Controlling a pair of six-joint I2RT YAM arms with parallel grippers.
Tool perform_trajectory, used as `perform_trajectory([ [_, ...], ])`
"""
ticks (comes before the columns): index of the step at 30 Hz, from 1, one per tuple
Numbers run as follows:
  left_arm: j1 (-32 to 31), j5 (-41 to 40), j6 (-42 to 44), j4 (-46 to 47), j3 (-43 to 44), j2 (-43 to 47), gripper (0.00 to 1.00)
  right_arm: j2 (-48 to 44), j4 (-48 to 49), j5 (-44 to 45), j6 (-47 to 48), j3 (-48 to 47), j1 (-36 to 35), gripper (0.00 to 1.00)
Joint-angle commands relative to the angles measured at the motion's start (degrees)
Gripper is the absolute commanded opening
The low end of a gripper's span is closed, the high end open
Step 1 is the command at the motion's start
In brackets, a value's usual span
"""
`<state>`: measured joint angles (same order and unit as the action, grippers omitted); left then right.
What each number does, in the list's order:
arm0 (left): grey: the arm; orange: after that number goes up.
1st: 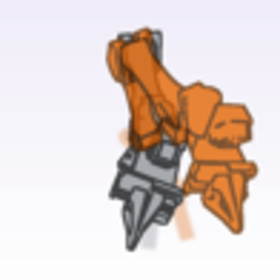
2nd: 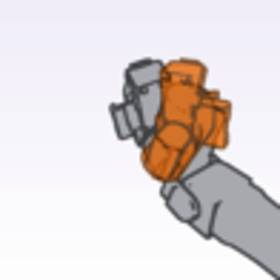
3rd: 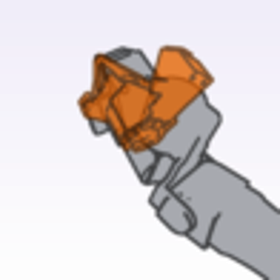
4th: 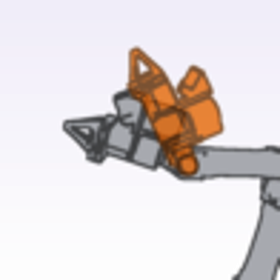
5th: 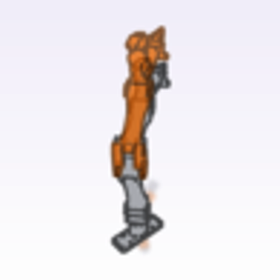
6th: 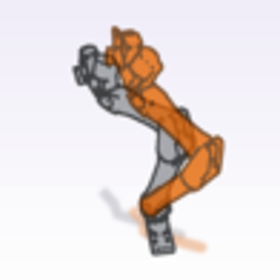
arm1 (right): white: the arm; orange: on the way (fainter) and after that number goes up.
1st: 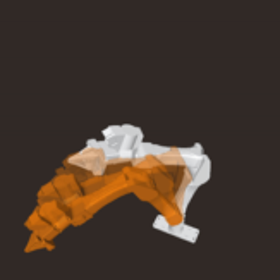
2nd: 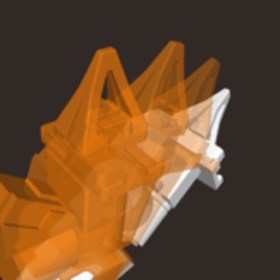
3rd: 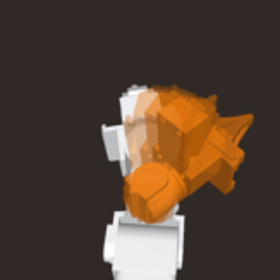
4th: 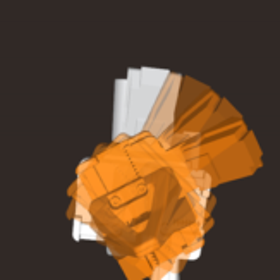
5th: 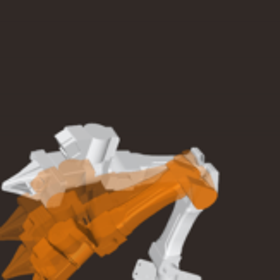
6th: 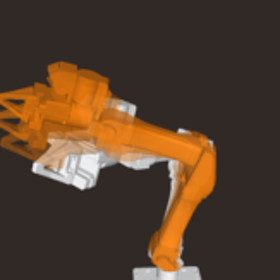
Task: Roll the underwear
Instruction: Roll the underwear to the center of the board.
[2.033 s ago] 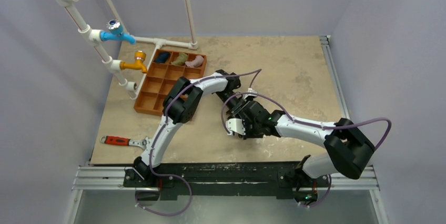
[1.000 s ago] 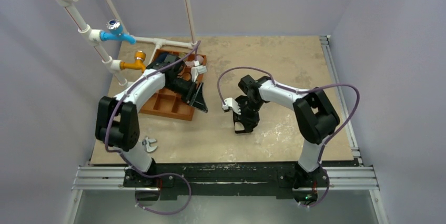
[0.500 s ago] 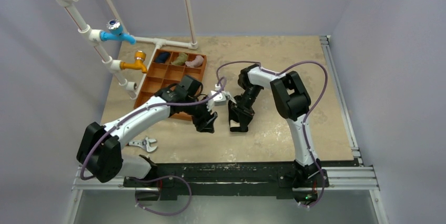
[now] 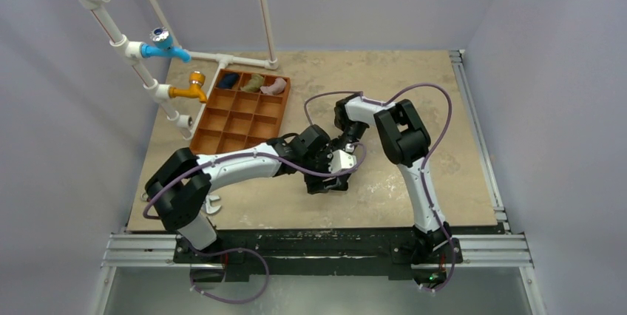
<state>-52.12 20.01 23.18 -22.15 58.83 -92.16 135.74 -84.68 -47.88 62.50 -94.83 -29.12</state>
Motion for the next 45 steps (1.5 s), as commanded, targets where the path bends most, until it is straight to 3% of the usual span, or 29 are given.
perform_trajectory([
  [1,-1.50,-3.67,0.70,7.63,2.76,-2.05,0.62,2.69,6.29,4.46,2.54,-0.55,-0.42,0.00],
  [13,-4.72,-5.46,-0.44,10.80,2.38,-7.92,0.60,2.87,6.80,4.55,2.15,0.03,-0.45,0.00],
  [20,-5.01,-5.14,-2.90,10.77,1.69,-9.73,0.36,2.30,7.52,4.11,1.31,0.45,-0.39,0.01],
  [28,-4.93,-4.89,-3.05,8.74,1.04,-9.71,0.00,-1.84,10.37,2.32,-1.00,3.30,1.74,0.16],
  [31,-4.85,-4.48,-2.91,7.82,0.05,-8.87,0.00,-4.51,11.91,1.49,-2.03,5.22,3.86,0.23],
  [38,-4.75,-2.70,-0.43,6.18,-2.02,-8.25,0.00,-12.72,14.60,-0.15,-3.32,12.69,9.36,0.54],
  [45,-4.66,-1.82,2.20,6.39,-3.46,-7.90,0.00,-19.64,17.75,-1.97,-6.05,16.62,13.45,0.58],
])
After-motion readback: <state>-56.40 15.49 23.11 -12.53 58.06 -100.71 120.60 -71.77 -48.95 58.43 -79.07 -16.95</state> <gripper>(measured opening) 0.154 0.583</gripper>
